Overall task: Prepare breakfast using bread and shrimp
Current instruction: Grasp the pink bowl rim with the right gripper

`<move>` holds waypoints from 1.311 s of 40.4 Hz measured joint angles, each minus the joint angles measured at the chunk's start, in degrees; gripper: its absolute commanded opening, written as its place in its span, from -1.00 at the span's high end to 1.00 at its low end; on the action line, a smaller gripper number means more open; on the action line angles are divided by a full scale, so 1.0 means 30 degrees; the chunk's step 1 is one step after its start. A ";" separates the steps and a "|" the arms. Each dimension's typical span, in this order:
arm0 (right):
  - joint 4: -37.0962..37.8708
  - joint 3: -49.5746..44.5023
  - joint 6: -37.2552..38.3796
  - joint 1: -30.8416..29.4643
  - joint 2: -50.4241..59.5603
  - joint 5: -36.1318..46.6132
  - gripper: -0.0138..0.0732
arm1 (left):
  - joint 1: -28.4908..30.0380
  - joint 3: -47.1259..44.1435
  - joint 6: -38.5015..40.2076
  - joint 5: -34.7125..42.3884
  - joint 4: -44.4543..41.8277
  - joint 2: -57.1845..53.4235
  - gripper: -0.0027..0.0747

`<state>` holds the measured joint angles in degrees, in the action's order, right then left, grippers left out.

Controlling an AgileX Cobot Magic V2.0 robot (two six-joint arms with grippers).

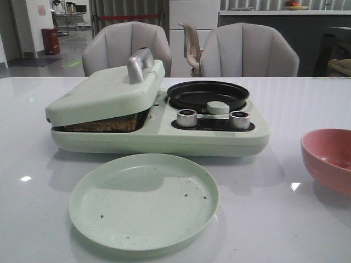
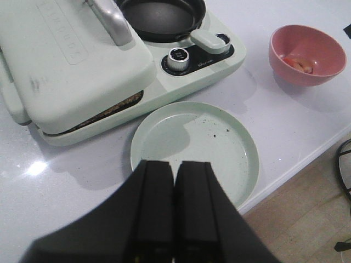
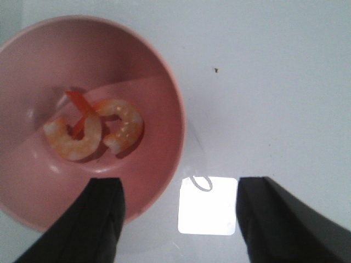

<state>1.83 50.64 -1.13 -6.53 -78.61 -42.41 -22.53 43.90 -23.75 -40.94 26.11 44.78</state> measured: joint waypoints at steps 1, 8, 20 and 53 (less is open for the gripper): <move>0.0000 0.0064 0.0000 -0.0044 -0.0321 0.0223 -0.55 | 0.0000 0.0000 0.0000 0.0000 0.0000 0.0000 0.67; -0.0036 0.0622 0.0000 -0.0155 -0.2614 0.1842 -0.55 | 0.0000 0.0000 0.0000 0.0000 0.0000 0.0000 0.67; -0.0036 0.1292 0.0000 -0.0155 -0.5513 0.3804 -0.32 | 0.0000 0.0000 0.0000 0.0000 0.0000 0.0000 0.67; 0.0449 0.5203 -0.1441 0.0303 -0.5944 0.2990 0.58 | 0.0000 0.0000 0.0000 0.0781 0.0000 0.0000 0.67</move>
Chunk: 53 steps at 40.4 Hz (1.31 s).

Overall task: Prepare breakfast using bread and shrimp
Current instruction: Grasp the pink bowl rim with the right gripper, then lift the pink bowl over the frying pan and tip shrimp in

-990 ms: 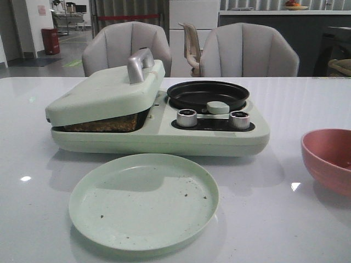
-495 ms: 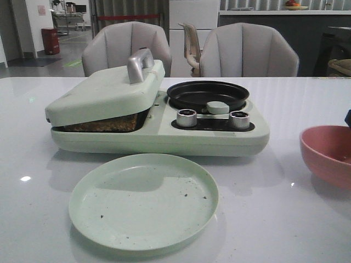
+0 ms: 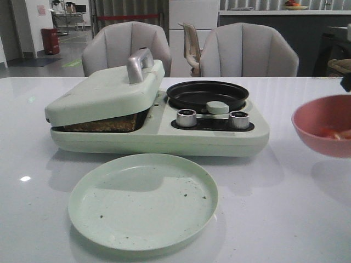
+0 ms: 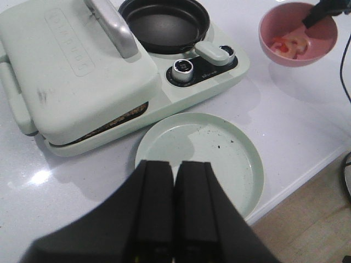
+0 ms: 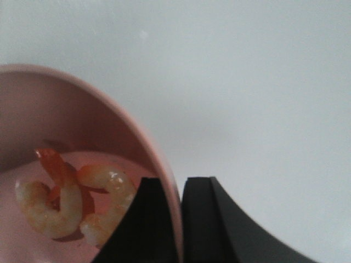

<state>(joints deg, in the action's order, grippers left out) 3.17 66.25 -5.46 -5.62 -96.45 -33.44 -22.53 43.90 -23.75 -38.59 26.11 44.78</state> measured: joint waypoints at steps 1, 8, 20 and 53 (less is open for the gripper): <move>0.0285 0.0445 -0.0114 0.0147 0.0000 -0.0144 0.58 | 0.0000 0.0000 0.0000 0.0047 0.0000 0.0000 0.67; 0.2836 0.3817 -0.0429 0.2168 0.0042 -0.0579 0.58 | 0.0000 0.0000 -0.0010 0.0344 0.0000 0.0000 0.67; 1.3595 0.7270 0.4017 0.7386 0.0042 -0.1288 0.58 | 0.0000 0.0000 -0.0010 0.0738 0.0000 0.0000 0.67; 3.1732 1.0202 1.2648 1.2286 -0.7248 -0.4123 0.58 | 0.0000 0.0000 -0.0010 0.0829 0.0000 0.0000 0.67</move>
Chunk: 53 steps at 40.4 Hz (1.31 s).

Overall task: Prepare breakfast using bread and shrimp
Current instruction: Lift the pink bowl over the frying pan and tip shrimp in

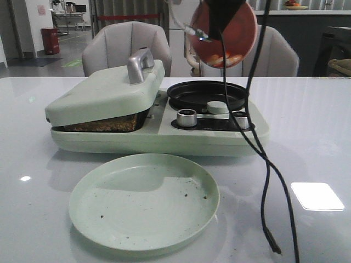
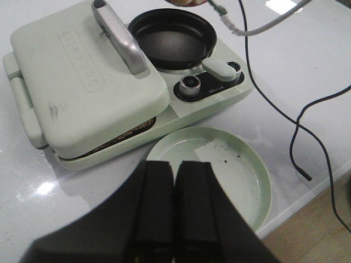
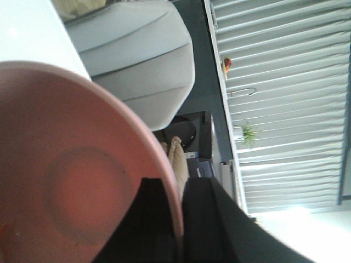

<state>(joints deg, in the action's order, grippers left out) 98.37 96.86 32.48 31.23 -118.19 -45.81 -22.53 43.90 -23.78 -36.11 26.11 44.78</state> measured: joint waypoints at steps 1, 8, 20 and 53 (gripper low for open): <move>0.0000 0.0215 -0.0287 0.0044 -0.0177 -0.0112 0.58 | 0.0000 0.0000 0.0000 0.0000 0.0000 0.0000 0.67; -0.0034 0.0780 -0.1452 0.0317 -0.0724 -0.0388 0.58 | 0.0000 0.0000 0.0000 0.0013 0.0000 0.0000 0.67; 0.0006 0.0897 -0.2960 0.0356 -0.0724 -0.0862 0.58 | 0.0000 0.0000 0.0000 0.0044 0.0000 0.0000 0.67; -0.5484 0.1396 -0.1679 0.0205 0.0597 -0.4564 0.58 | 0.0000 -0.0029 0.0000 0.0188 0.0000 0.0000 0.67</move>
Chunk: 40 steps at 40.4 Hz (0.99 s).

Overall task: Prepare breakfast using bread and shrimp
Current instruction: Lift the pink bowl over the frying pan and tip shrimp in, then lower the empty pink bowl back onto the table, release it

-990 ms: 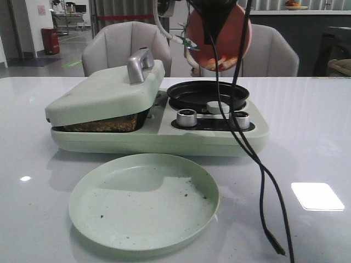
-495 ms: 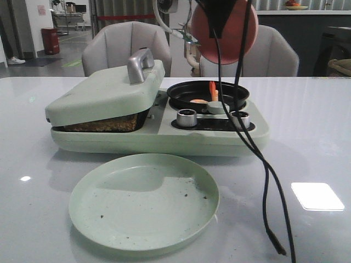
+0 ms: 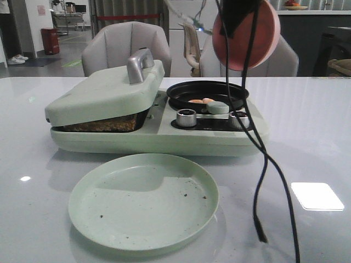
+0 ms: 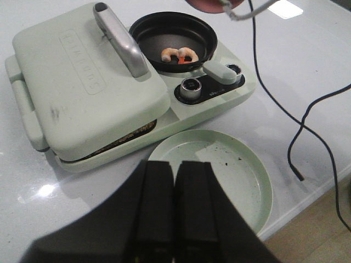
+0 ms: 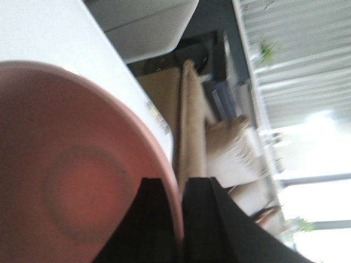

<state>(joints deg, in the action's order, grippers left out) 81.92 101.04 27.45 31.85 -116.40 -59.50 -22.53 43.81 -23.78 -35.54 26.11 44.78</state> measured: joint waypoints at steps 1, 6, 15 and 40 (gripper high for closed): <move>-0.0694 0.0000 0.0000 -0.0111 0.0403 -0.0051 0.58 | 0.0000 0.0000 0.0000 0.0000 0.0000 0.0000 0.67; -0.3827 -0.0601 -0.0047 -0.0828 0.2556 -0.0246 0.58 | 0.0000 0.0000 0.0000 0.0000 0.0000 0.0000 0.67; -1.0993 -0.3230 -0.3233 -0.4585 0.6068 -0.0791 0.58 | 0.0000 0.0000 0.0000 0.0000 0.0000 0.0000 0.67; -2.9803 -1.4000 -1.1054 -1.5040 0.6587 0.7416 0.57 | 0.0000 0.0000 0.0000 0.0000 0.0000 0.0000 0.67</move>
<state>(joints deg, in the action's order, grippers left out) -7.49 59.04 -5.72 -13.27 -96.64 -37.25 -22.53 43.81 -23.78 -35.54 26.11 44.78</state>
